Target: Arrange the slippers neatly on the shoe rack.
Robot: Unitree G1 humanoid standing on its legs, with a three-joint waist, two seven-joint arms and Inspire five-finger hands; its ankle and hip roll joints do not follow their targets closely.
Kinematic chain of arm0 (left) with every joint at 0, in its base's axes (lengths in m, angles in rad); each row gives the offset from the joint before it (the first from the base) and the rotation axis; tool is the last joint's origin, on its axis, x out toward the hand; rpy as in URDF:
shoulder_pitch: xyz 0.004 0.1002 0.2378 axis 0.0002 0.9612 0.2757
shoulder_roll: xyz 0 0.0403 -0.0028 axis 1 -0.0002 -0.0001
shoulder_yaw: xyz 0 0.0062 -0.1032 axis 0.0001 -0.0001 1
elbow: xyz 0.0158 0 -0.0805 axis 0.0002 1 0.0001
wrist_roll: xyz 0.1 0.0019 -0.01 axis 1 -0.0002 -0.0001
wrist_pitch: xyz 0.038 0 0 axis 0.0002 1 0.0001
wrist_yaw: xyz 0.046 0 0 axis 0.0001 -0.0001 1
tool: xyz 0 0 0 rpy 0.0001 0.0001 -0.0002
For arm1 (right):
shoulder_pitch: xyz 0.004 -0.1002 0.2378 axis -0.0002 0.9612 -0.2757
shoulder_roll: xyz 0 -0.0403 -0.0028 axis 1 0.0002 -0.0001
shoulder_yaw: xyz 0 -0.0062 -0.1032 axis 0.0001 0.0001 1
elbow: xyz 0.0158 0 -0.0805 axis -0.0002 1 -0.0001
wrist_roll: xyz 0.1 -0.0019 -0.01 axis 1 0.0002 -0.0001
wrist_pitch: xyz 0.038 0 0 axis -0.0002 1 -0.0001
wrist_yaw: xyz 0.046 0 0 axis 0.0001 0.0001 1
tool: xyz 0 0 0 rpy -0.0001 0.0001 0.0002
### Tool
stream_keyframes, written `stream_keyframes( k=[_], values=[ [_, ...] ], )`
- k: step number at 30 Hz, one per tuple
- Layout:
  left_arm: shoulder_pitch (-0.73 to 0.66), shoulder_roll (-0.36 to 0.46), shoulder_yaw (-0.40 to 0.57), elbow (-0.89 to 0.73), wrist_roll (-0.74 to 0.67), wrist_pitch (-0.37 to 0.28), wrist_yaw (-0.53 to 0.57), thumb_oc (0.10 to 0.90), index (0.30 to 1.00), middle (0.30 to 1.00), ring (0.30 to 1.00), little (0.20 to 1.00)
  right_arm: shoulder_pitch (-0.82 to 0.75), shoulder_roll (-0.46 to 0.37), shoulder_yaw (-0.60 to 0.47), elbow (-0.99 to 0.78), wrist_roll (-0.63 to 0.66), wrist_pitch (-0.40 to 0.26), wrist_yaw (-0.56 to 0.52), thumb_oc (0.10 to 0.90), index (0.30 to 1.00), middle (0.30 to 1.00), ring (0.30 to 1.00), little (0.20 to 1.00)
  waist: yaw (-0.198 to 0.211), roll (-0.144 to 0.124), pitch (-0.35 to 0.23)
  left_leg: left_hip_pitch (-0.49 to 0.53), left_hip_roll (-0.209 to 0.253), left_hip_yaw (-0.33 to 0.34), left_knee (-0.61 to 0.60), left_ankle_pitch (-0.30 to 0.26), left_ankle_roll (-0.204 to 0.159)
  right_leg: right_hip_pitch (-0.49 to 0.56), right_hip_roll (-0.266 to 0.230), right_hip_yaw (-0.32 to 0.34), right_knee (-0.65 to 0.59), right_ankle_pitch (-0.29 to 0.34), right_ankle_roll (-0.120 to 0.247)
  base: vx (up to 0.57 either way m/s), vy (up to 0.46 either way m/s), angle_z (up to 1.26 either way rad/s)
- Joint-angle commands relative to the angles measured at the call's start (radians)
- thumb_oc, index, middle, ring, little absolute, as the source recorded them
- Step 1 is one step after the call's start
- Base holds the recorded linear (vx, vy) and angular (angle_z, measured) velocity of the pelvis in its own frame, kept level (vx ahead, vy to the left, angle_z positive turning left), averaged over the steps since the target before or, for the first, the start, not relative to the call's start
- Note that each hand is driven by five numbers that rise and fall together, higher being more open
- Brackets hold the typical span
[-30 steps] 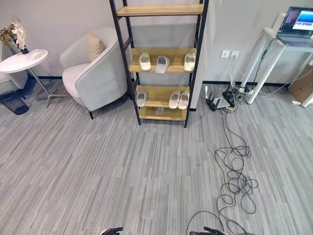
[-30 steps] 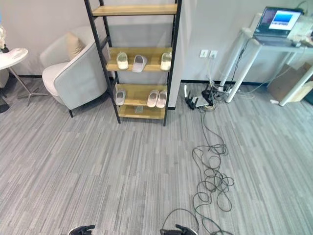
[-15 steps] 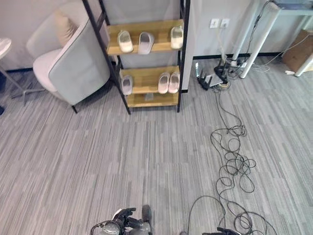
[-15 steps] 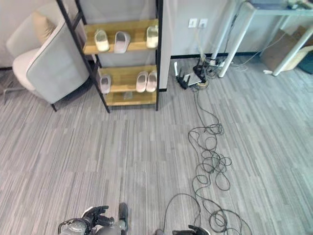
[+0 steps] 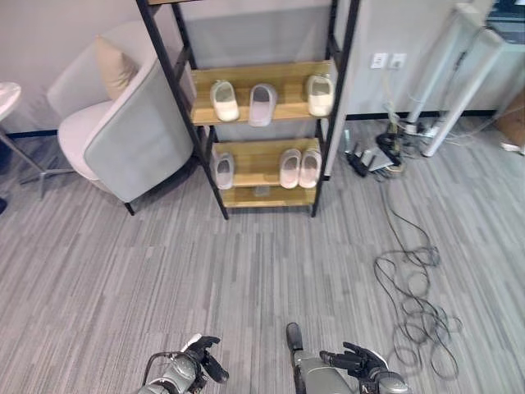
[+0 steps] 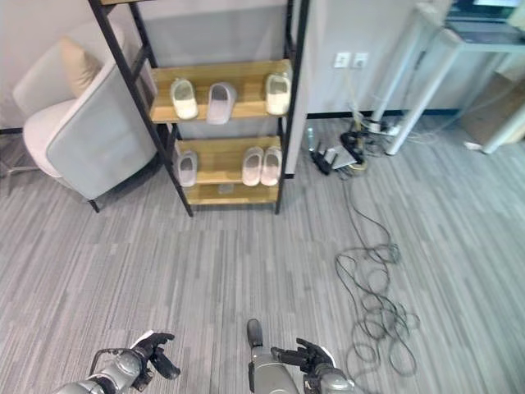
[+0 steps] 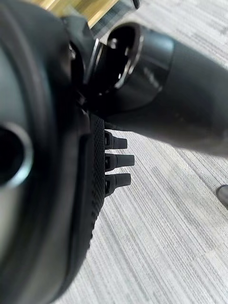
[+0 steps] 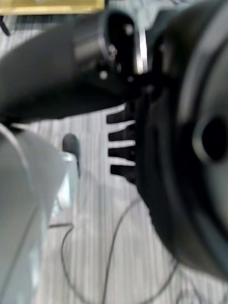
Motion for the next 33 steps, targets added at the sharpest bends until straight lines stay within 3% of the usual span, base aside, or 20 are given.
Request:
stream_keyframes(
  k=[1, 3, 5, 6, 8, 10, 11, 13, 15, 17, 18, 19, 21, 23, 24, 25, 26, 27, 30, 33],
  values=[
    [0.002, 0.002, 0.019, 0.024, 0.076, -0.019, -0.016, 0.800, 0.900, 0.900, 0.900, 0.900, 0.048, -0.049, 0.002, 0.079, -0.037, 0.016, -0.020, 0.800, 0.900, 0.900, 0.900, 0.900, -0.012, -0.047, -0.020, 0.042, -0.047, 0.021, 0.101, -0.034, -0.025, 0.089, -0.023, 0.068, -0.098, -0.019, 0.087, 0.48, -0.272, 0.77],
    [0.034, -0.007, 0.045, 0.028, 0.063, -0.018, -0.022, 0.800, 0.900, 0.900, 0.900, 0.900, 0.051, -0.053, 0.012, 0.092, -0.055, 0.022, -0.011, 0.800, 0.900, 0.900, 0.900, 0.900, 0.006, -0.039, -0.034, 0.007, -0.018, 0.017, 0.252, 0.050, -0.084, 0.146, -0.004, 0.058, -0.089, -0.040, 0.062, 0.34, -0.222, 0.54],
    [0.041, -0.009, 0.049, 0.016, 0.052, -0.017, -0.019, 0.800, 0.900, 0.900, 0.900, 0.900, 0.052, -0.056, 0.021, 0.093, -0.058, 0.019, -0.012, 0.800, 0.900, 0.900, 0.900, 0.900, 0.028, -0.070, -0.010, -0.153, -0.028, 0.024, 0.561, 0.168, -0.131, 0.207, -0.027, 0.060, -0.092, -0.065, 0.031, 0.21, -0.201, 0.39],
    [0.042, -0.008, 0.047, 0.008, 0.050, -0.016, -0.019, 0.800, 0.900, 0.900, 0.900, 0.900, 0.045, -0.056, 0.028, 0.088, -0.060, 0.021, -0.011, 0.800, 0.900, 0.900, 0.900, 0.900, 0.040, -0.092, 0.003, -0.211, -0.028, 0.035, 0.672, 0.208, -0.132, 0.229, -0.038, 0.062, -0.088, -0.081, 0.015, 0.19, -0.235, 0.32],
    [0.051, -0.005, 0.040, -0.004, 0.052, -0.014, -0.011, 0.800, 0.900, 0.900, 0.900, 0.900, 0.030, -0.065, 0.048, 0.075, -0.078, 0.018, -0.022, 0.800, 0.900, 0.900, 0.900, 0.900, 0.070, -0.123, 0.018, -0.284, 0.004, 0.101, 0.777, 0.204, -0.107, 0.284, -0.046, 0.063, -0.087, -0.123, -0.013, 0.24, -0.196, 0.11],
    [0.059, -0.010, 0.033, -0.005, 0.052, -0.013, -0.007, 0.800, 0.900, 0.900, 0.900, 0.900, 0.027, -0.067, 0.060, 0.063, -0.086, 0.010, -0.031, 0.800, 0.900, 0.900, 0.900, 0.900, 0.092, -0.126, 0.019, -0.333, 0.036, 0.150, 0.727, 0.163, -0.083, 0.332, -0.040, 0.059, -0.093, -0.155, -0.018, 0.30, -0.035, 0.00],
    [0.069, -0.012, 0.039, -0.002, 0.053, -0.013, -0.008, 0.800, 0.900, 0.900, 0.900, 0.900, 0.023, -0.070, 0.065, 0.055, -0.088, 0.005, -0.034, 0.800, 0.900, 0.900, 0.900, 0.900, 0.107, -0.127, 0.019, -0.344, 0.037, 0.160, 0.643, 0.108, -0.064, 0.359, -0.038, 0.059, -0.103, -0.168, -0.011, 0.35, 0.041, -0.03],
    [0.080, -0.011, 0.039, 0.000, 0.046, -0.020, 0.002, 0.800, 0.900, 0.900, 0.900, 0.900, 0.007, -0.069, 0.072, 0.043, -0.089, -0.007, -0.036, 0.800, 0.900, 0.900, 0.900, 0.900, 0.138, -0.138, 0.020, -0.374, 0.034, 0.138, 0.434, 0.085, -0.056, 0.397, -0.042, 0.053, -0.114, -0.192, 0.008, 0.37, 0.089, -0.04],
    [0.071, 0.000, 0.033, -0.009, 0.041, -0.027, 0.017, 0.800, 0.900, 0.900, 0.900, 0.900, 0.000, -0.062, 0.092, 0.024, -0.110, -0.015, -0.044, 0.800, 0.900, 0.900, 0.900, 0.900, 0.166, -0.132, 0.023, -0.409, 0.075, 0.087, 0.198, 0.205, -0.086, 0.442, -0.034, 0.049, -0.124, -0.226, 0.019, 0.39, 0.120, 0.01],
    [0.060, 0.004, 0.025, -0.008, 0.040, -0.027, 0.027, 0.800, 0.900, 0.900, 0.900, 0.900, -0.002, -0.061, 0.101, 0.010, -0.123, -0.019, -0.049, 0.800, 0.900, 0.900, 0.900, 0.900, 0.186, -0.131, 0.031, -0.457, 0.097, 0.063, 0.093, 0.255, -0.101, 0.486, -0.032, 0.058, -0.131, -0.256, 0.024, 0.39, 0.139, -0.25],
    [0.073, 0.004, 0.040, 0.007, 0.046, -0.020, 0.029, 0.800, 0.900, 0.900, 0.900, 0.900, -0.001, -0.054, 0.099, 0.002, -0.127, -0.022, -0.047, 0.800, 0.900, 0.900, 0.900, 0.900, 0.184, -0.126, 0.018, -0.429, 0.108, 0.071, 0.046, 0.259, -0.109, 0.503, -0.035, 0.067, -0.133, -0.269, 0.036, 0.36, 0.178, -0.33],
    [0.079, 0.009, 0.046, 0.014, 0.049, -0.019, 0.028, 0.800, 0.900, 0.900, 0.900, 0.900, 0.006, -0.053, 0.090, -0.002, -0.125, -0.023, -0.048, 0.800, 0.900, 0.900, 0.900, 0.900, 0.186, -0.117, 0.009, -0.409, 0.114, 0.075, 0.039, 0.289, -0.116, 0.512, -0.041, 0.065, -0.135, -0.273, 0.039, 0.48, 0.314, -0.44],
    [0.090, 0.016, 0.064, 0.018, 0.041, -0.017, 0.028, 0.800, 0.900, 0.900, 0.900, 0.900, 0.019, -0.033, 0.074, 0.005, -0.104, -0.024, -0.041, 0.800, 0.900, 0.900, 0.900, 0.900, 0.183, -0.120, -0.005, -0.407, 0.094, 0.078, 0.070, 0.291, -0.112, 0.519, -0.069, 0.076, -0.126, -0.271, 0.051, 0.34, 0.256, -0.51],
    [0.089, 0.037, 0.081, 0.025, 0.034, -0.021, 0.029, 0.800, 0.900, 0.900, 0.900, 0.900, 0.044, -0.007, 0.051, 0.003, -0.075, -0.023, -0.021, 0.800, 0.900, 0.900, 0.900, 0.900, 0.177, -0.136, -0.025, -0.387, 0.057, 0.101, 0.117, 0.237, -0.076, 0.494, -0.121, 0.107, -0.048, -0.254, 0.084, 0.31, 0.285, -0.38],
    [0.089, 0.037, 0.080, 0.025, 0.034, -0.021, 0.029, 0.800, 0.900, 0.900, 0.900, 0.900, 0.044, -0.006, 0.051, 0.002, -0.075, -0.023, -0.021, 0.800, 0.900, 0.900, 0.900, 0.900, 0.179, -0.137, -0.025, -0.387, 0.057, 0.103, 0.118, 0.235, -0.075, 0.492, -0.122, 0.109, -0.046, -0.256, 0.084, 0.31, 0.315, -0.41],
    [0.069, 0.056, 0.103, 0.019, 0.007, -0.021, 0.043, 0.800, 0.900, 0.900, 0.900, 0.900, 0.035, 0.007, 0.046, 0.004, -0.055, -0.023, -0.014, 0.800, 0.900, 0.900, 0.900, 0.900, 0.171, -0.140, -0.019, -0.369, 0.043, 0.127, 0.132, 0.203, -0.053, 0.429, -0.145, 0.117, 0.055, -0.197, 0.115, 0.11, 0.133, -0.23],
    [0.068, 0.056, 0.104, 0.018, 0.007, -0.021, 0.043, 0.800, 0.900, 0.900, 0.900, 0.900, 0.035, 0.007, 0.046, 0.004, -0.055, -0.023, -0.014, 0.800, 0.900, 0.900, 0.900, 0.900, 0.172, -0.141, -0.020, -0.370, 0.042, 0.128, 0.132, 0.203, -0.052, 0.427, -0.146, 0.119, 0.057, -0.198, 0.115, 0.24, 0.252, -0.24],
    [0.055, 0.076, 0.147, 0.001, -0.054, -0.026, 0.056, 0.800, 0.900, 0.900, 0.900, 0.900, 0.033, 0.019, 0.047, -0.001, -0.054, -0.022, -0.016, 0.800, 0.900, 0.900, 0.900, 0.900, 0.171, -0.136, -0.018, -0.347, 0.030, 0.142, 0.132, 0.181, -0.034, 0.374, -0.164, 0.102, 0.138, -0.146, 0.124, 0.12, 0.123, -0.16],
    [0.049, 0.086, 0.175, -0.011, -0.094, -0.034, 0.065, 0.800, 0.900, 0.900, 0.900, 0.900, 0.031, 0.023, 0.042, -0.009, -0.049, -0.023, -0.018, 0.800, 0.900, 0.900, 0.900, 0.900, 0.165, -0.126, -0.025, -0.308, 0.022, 0.153, 0.116, 0.166, -0.023, 0.325, -0.167, 0.070, 0.175, -0.109, 0.119, 0.22, 0.139, -0.16],
    [0.036, 0.094, 0.163, -0.034, -0.091, -0.047, 0.070, 0.800, 0.900, 0.900, 0.900, 0.900, 0.035, 0.015, 0.042, -0.016, -0.040, -0.027, -0.022, 0.800, 0.900, 0.900, 0.900, 0.900, 0.135, -0.113, -0.022, -0.250, 0.000, 0.144, 0.083, 0.149, -0.015, 0.274, -0.113, 0.059, 0.101, -0.157, 0.095, 0.27, 0.094, 0.09]
  ],
)
